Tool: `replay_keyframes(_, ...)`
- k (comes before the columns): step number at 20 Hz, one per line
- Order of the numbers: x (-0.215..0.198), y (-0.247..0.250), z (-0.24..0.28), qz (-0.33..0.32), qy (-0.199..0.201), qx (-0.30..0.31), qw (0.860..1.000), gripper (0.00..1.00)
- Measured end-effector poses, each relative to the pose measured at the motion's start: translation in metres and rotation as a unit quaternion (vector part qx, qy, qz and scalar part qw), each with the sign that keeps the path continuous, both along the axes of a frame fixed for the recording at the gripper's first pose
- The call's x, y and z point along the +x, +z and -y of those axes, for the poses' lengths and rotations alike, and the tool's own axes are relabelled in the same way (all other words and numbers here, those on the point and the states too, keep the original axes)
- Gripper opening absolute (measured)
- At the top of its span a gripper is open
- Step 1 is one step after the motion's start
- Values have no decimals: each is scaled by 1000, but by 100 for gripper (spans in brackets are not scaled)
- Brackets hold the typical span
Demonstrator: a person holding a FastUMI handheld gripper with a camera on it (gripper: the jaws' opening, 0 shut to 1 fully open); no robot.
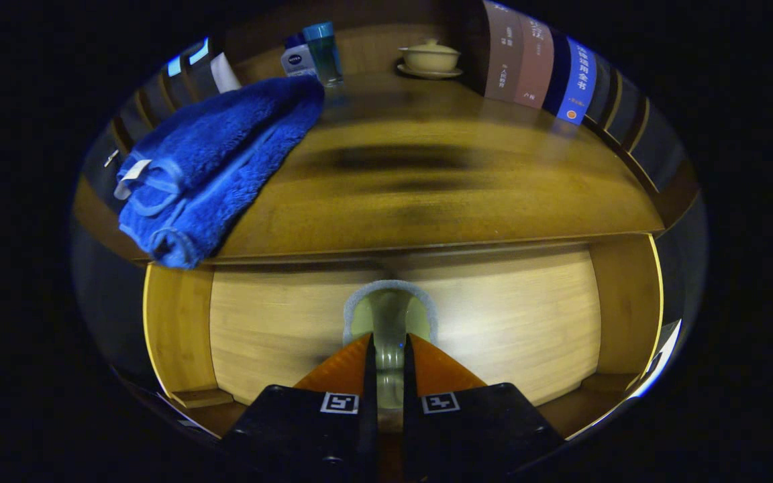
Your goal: Pull open the drawer, take out the items inside it, and place them on the countertop above the cabinet.
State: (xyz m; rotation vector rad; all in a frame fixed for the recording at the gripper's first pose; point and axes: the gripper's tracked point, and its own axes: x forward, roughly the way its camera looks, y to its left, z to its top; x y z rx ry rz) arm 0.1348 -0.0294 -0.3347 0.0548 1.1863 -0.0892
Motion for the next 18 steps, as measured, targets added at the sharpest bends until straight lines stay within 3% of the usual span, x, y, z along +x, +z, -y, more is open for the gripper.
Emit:
replay_keyframes(4,-22,46,0,58,4,3,998,19)
replay_keyframes(8,-18,112,-3,140,7,6,990,19)
replay_keyframes(13,38,161,-2,212,15,-9,977,19)
replay_keyframes(18,109,161,-1,205,10,6,979,19)
